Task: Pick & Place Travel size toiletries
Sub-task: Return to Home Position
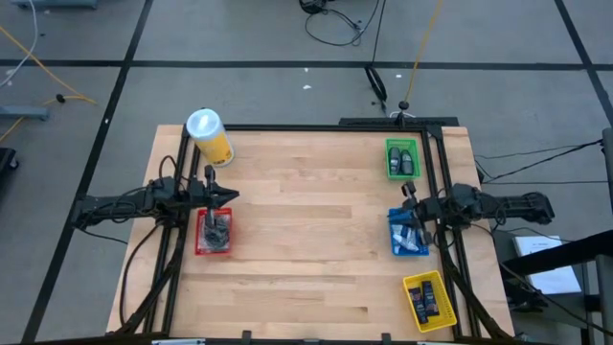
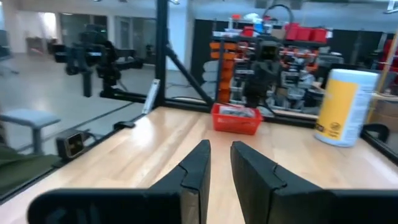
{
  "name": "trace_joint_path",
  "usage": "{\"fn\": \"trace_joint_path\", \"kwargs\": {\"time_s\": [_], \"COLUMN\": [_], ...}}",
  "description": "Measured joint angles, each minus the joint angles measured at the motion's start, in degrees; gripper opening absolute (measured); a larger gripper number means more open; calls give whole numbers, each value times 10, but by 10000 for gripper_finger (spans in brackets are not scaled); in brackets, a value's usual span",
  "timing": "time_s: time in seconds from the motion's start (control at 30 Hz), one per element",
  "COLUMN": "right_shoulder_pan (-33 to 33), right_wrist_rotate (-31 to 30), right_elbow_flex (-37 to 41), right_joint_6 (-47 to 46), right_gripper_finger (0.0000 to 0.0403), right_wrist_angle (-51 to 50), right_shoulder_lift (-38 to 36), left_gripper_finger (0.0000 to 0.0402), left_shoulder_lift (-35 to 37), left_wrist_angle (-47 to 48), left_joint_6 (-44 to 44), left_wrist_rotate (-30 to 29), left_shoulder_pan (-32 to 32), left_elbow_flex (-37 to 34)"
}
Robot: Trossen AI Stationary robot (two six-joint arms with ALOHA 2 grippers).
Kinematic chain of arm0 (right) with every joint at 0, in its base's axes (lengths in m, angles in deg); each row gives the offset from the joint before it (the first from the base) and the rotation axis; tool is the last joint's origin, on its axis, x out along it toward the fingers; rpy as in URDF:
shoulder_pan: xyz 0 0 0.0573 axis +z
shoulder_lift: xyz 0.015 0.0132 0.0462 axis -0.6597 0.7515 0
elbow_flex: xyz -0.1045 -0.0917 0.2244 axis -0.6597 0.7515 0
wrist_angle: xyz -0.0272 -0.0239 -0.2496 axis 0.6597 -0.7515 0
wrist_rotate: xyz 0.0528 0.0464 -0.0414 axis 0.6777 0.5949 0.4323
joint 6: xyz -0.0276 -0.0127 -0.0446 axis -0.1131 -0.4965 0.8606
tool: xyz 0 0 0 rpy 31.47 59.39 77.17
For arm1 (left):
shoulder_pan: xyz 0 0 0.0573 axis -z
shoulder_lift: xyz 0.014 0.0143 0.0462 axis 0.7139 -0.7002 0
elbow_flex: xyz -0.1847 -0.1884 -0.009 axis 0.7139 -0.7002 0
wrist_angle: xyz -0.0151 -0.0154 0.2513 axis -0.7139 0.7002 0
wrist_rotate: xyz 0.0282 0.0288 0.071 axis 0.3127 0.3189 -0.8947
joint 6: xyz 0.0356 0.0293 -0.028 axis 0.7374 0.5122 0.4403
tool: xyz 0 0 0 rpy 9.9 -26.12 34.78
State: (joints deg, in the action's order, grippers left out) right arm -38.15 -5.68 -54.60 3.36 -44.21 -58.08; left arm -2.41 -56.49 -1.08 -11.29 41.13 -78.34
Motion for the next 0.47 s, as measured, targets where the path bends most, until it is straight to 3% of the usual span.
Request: {"fn": "trace_joint_path", "kwargs": {"time_s": [0.47], "right_shoulder_pan": [-36], "right_wrist_rotate": [1], "right_elbow_flex": [0], "right_joint_6": [2], "right_gripper_finger": [56], "right_wrist_angle": [-1], "right_shoulder_lift": [2], "left_gripper_finger": [21], "left_shoulder_lift": [0], "left_wrist_angle": [0], "left_joint_6": [0], "left_wrist_rotate": [0], "left_shoulder_pan": [0], "left_elbow_flex": [0]}}
